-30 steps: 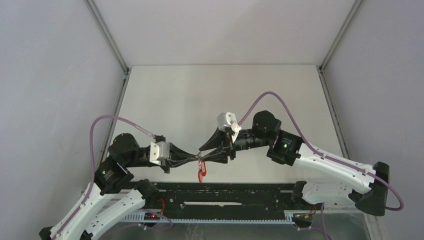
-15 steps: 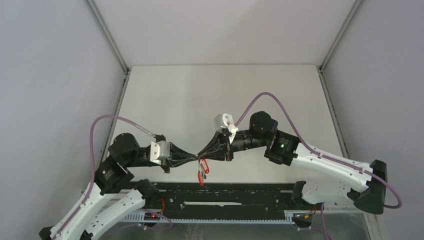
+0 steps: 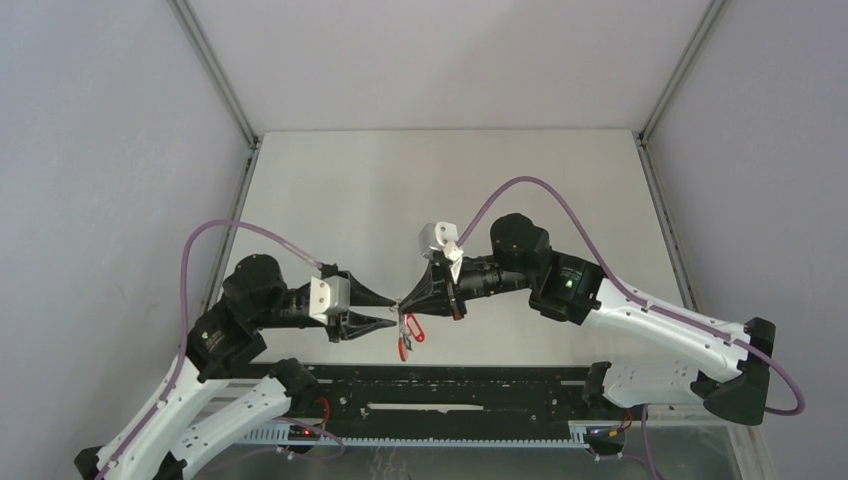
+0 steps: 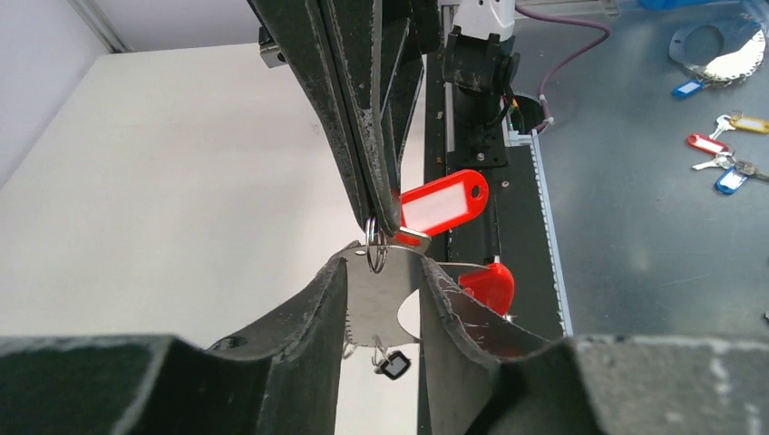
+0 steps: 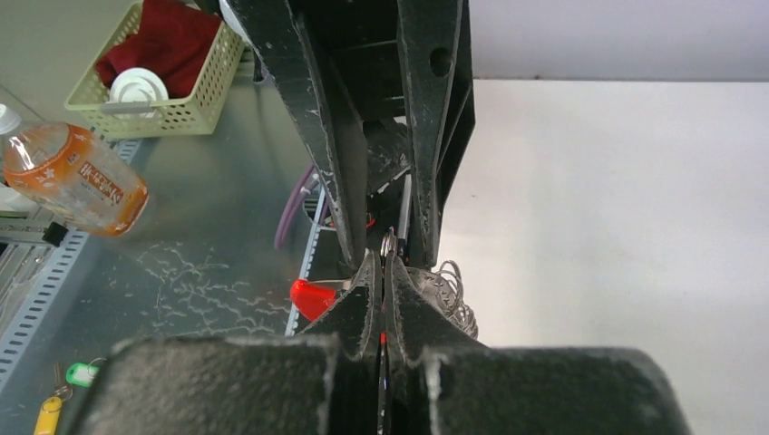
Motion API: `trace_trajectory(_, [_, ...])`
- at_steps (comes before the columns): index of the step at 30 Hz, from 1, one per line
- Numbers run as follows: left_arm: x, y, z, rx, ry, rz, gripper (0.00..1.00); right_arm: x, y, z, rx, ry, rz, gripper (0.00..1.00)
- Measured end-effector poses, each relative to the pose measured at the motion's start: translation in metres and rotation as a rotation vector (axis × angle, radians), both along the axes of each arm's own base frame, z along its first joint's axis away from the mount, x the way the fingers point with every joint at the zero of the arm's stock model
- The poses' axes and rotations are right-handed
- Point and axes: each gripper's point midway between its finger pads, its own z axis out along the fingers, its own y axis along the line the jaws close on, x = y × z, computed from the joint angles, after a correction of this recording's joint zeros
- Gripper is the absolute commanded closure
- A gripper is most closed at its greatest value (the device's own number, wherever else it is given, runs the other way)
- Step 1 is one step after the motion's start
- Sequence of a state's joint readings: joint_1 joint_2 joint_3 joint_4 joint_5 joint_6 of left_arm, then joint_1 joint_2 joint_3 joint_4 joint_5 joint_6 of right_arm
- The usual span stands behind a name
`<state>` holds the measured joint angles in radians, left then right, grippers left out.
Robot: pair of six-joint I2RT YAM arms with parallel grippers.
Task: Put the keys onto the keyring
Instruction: Adjust the key on the keyring.
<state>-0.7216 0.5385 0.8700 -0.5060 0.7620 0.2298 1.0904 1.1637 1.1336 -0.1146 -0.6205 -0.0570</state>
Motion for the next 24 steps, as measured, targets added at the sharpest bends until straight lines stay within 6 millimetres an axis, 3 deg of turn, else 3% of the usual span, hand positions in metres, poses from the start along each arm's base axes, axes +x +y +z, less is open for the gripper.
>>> trace_trajectory(8, [-0.007,0.007,0.008,0.082,-0.026,-0.04,0.64,0.003,0.001,-0.008,-0.167,-0.006,-0.019,1.0])
trace_trajectory(19, [-0.003,0.007,-0.018,0.189,0.007,-0.061,0.77,-0.002,0.006,-0.026,-0.353,-0.001,0.024,1.0])
trace_trajectory(24, [-0.003,0.008,-0.019,0.196,-0.001,-0.065,0.74,-0.004,0.008,-0.021,-0.383,-0.004,0.038,1.0])
